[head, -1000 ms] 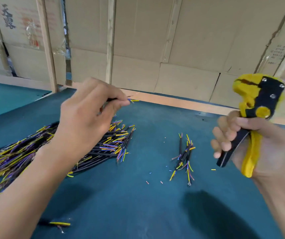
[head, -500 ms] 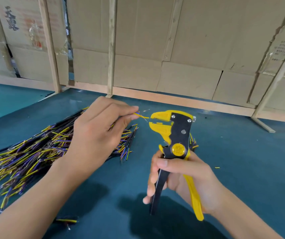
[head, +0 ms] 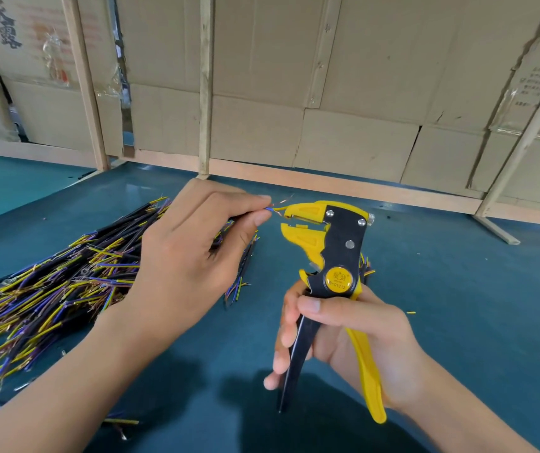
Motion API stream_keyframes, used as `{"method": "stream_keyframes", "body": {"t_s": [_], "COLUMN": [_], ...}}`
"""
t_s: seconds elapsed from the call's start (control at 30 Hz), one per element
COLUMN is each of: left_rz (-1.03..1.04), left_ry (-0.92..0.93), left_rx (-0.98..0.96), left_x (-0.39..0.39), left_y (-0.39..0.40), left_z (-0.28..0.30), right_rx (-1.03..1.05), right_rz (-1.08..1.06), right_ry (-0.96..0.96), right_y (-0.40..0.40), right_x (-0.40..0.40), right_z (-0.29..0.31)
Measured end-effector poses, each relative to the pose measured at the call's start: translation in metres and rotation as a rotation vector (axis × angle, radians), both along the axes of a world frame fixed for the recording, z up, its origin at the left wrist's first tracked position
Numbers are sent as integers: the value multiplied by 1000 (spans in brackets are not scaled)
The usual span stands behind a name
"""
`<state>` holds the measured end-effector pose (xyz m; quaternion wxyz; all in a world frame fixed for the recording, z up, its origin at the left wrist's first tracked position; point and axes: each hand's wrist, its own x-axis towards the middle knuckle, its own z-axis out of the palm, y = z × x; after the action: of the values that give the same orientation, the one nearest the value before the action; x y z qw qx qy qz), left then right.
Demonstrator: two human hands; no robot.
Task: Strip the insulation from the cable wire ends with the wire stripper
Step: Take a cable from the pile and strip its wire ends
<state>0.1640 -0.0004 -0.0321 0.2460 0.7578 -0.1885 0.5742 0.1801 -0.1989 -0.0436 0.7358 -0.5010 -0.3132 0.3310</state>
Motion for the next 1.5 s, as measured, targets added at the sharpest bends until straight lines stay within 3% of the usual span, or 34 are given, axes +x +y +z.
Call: {"method": "stream_keyframes", "body": {"t_s": [0.83, 1.3, 1.5], "left_rz": [-11, 32, 62], "left_ry": [59, 3, 81], "left_rx": [-54, 116, 158], "left_x": [-1, 7, 14], "left_y": [-11, -5, -2], "left_z": [-5, -6, -15], "right_rx": [14, 57, 10], "right_rz": [-18, -89, -128], "right_ry": [70, 113, 146], "right_y": [3, 8, 22], "right_x": [0, -1, -7], "right_z": [-6, -10, -31]}}
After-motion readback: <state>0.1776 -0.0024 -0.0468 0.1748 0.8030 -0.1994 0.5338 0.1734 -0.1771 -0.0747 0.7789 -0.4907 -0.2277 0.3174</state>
